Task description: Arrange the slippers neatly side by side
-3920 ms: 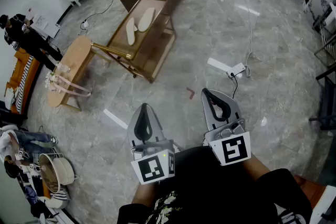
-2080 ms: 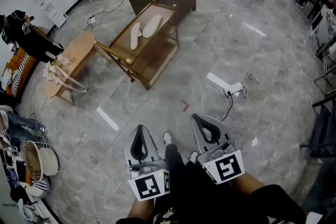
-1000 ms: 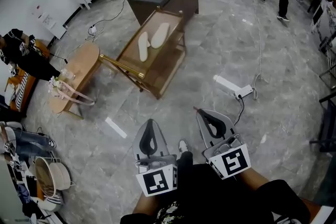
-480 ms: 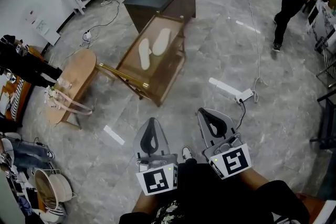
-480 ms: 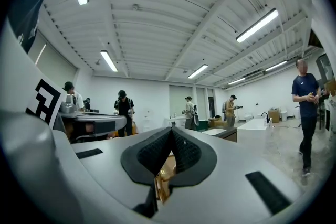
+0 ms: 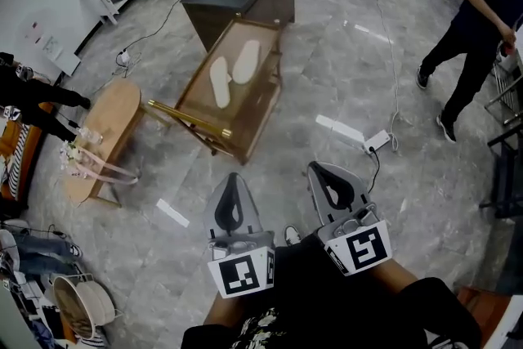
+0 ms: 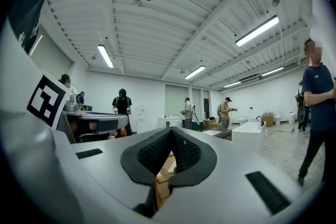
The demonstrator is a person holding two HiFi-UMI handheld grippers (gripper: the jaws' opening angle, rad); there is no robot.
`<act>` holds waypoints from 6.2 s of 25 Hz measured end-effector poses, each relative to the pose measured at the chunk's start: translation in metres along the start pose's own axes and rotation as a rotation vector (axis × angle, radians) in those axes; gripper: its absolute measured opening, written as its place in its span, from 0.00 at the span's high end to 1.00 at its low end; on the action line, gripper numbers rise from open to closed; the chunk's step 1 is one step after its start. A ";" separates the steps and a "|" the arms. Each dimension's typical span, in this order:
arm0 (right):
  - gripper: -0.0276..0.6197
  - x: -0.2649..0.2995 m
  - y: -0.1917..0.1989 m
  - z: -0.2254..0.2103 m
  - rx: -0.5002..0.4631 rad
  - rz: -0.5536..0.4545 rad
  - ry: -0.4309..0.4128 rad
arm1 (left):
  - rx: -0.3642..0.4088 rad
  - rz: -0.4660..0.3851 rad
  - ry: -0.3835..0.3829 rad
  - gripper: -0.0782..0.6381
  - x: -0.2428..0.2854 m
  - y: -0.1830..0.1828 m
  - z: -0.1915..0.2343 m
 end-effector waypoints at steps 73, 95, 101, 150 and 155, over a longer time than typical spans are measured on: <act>0.97 0.234 -0.017 -0.191 -0.059 0.036 -0.114 | -0.035 0.067 -0.234 0.90 0.259 -0.029 0.012; 0.97 0.260 -0.011 -0.198 -0.029 0.038 -0.186 | -0.008 0.127 -0.279 0.90 0.282 -0.023 0.012; 0.97 0.269 -0.009 -0.197 -0.013 0.040 -0.207 | -0.017 0.122 -0.311 0.90 0.282 -0.021 0.022; 0.97 0.463 -0.054 -0.212 -0.057 0.058 -0.151 | -0.004 0.106 -0.254 0.90 0.448 -0.054 0.145; 0.97 0.484 -0.054 -0.207 -0.067 0.051 -0.135 | -0.007 0.107 -0.229 0.90 0.465 -0.049 0.163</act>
Point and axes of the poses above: the fingertips, and each gripper's own axes: x forward along the fingers, z to its left, y out of its underside, the point moved 1 cm from there along -x, backward along the fingers, and after that the axes turned 11 degrees about z, right-handed, at the moved point
